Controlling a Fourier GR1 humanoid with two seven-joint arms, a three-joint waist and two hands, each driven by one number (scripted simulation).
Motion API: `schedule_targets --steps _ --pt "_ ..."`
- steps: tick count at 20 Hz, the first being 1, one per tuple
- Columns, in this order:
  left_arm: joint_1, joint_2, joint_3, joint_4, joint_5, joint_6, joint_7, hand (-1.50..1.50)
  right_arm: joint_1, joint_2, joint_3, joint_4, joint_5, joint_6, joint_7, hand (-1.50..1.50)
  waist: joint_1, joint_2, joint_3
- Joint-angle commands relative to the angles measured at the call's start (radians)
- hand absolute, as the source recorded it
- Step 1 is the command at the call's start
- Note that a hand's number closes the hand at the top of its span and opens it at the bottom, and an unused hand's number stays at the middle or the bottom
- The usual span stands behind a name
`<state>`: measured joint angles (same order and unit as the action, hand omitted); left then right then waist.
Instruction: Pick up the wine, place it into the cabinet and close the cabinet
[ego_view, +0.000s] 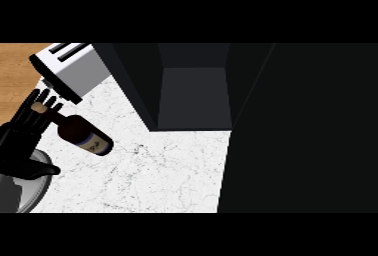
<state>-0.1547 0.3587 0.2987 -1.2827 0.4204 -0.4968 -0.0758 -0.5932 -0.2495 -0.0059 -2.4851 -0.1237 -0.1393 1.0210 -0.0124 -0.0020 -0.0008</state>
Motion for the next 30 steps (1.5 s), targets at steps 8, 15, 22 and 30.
schedule_targets --steps 8,15,22,30 --pt "-0.073 -0.013 -0.011 0.322 -0.137 -0.05 -0.21 -1.5 -0.017 -0.015 -0.013 -0.128 -0.071 -0.027 0.113 -1.5 -0.003 0.001 0.0" --pt "-0.149 0.023 -0.009 0.498 -0.193 -0.08 -0.297 -1.5 0.034 0.003 -0.004 -0.139 -0.059 -0.022 0.07 -1.5 -0.001 0.001 0.0" --pt "-0.242 0.003 -0.004 0.765 -0.238 -0.112 -0.425 -1.5 -0.03 0.009 0.046 -0.121 -0.013 -0.05 0.091 -1.5 -0.015 0.004 -0.002" --pt "-0.3 0.041 -0.027 0.897 -0.293 -0.177 -0.53 -1.5 -0.009 0.002 -0.005 -0.072 -0.07 -0.013 0.027 -1.5 -0.013 0.007 -0.002"
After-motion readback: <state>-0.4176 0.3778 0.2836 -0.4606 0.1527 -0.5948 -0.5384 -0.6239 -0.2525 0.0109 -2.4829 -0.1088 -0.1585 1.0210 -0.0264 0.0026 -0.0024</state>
